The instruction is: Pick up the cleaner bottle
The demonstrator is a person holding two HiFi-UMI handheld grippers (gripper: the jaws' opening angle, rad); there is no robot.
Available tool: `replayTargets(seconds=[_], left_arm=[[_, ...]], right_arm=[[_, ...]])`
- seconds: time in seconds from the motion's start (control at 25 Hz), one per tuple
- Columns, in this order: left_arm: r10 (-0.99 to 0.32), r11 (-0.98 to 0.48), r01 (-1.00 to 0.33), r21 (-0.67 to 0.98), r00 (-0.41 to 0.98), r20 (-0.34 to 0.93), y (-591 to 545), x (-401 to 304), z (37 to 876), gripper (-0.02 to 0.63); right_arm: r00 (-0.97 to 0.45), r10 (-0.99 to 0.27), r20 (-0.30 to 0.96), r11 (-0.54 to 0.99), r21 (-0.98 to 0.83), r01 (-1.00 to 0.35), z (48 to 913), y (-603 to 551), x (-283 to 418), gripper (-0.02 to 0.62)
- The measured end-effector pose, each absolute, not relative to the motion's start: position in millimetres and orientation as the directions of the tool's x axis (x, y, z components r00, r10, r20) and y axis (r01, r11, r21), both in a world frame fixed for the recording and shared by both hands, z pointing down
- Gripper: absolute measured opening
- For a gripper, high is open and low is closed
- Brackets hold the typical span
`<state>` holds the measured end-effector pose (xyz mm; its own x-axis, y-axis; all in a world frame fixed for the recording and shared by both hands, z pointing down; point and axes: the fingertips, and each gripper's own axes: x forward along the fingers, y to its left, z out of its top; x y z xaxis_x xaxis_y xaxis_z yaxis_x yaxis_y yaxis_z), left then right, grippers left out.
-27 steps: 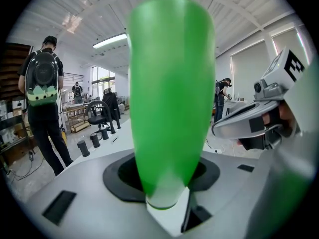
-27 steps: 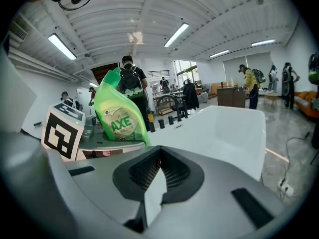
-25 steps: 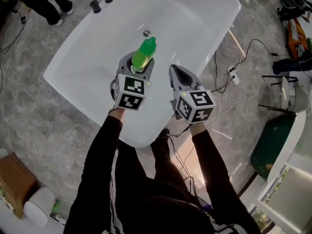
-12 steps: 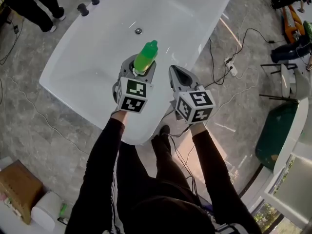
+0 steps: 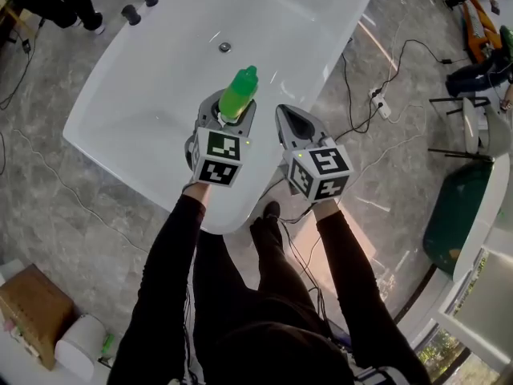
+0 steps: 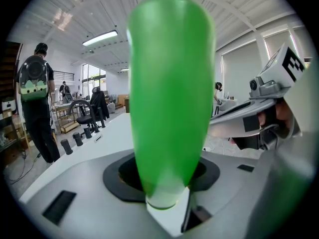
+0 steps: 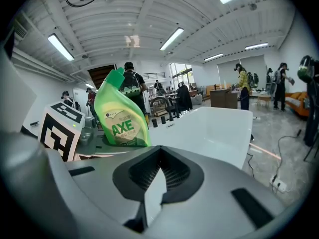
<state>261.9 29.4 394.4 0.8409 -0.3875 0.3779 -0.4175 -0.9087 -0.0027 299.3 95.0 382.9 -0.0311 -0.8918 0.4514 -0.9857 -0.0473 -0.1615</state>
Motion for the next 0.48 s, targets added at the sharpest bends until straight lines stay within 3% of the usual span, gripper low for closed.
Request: replayTargets(seconds=[0.48], left_arm=[[-0.396,-0.902,-0.431,0.008,0.836,0.379,34.0,253.5,393.7,0.198]], right_arm=[[-0.043,-0.888,0.458,-0.039,-0.168,-0.985,385.2,100.1,291.9,0.002]])
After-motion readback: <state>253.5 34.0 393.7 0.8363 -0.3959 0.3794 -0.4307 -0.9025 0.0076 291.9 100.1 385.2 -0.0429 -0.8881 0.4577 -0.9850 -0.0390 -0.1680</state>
